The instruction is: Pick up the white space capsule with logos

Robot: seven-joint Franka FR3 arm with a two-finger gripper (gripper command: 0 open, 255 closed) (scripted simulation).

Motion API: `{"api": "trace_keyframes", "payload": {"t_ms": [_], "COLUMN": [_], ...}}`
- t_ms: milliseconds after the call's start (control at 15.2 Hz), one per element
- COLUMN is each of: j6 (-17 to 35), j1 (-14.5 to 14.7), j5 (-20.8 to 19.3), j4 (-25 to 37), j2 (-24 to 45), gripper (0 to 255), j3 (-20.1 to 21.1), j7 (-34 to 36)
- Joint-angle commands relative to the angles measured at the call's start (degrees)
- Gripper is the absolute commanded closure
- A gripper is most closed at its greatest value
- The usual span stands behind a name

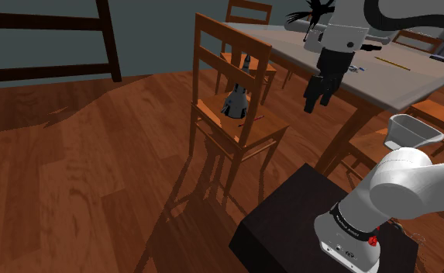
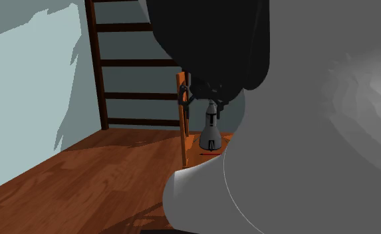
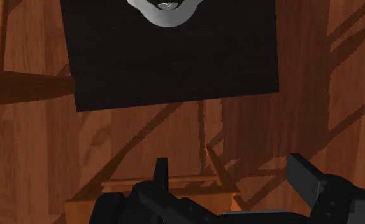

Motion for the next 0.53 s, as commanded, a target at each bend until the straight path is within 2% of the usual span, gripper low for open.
{"api": "trace_keyframes", "payload": {"t_ms": [0,462], "j6": [0.0,22.4], "j1": [0.0,-0.3], "j5": [0.0,-1.2], "j4": [0.0,-6.8], "j2": [0.0,2.6], "gripper": [0,0], "j3": [0.0,-4.4], "j7": [0.0,-7.6]}}
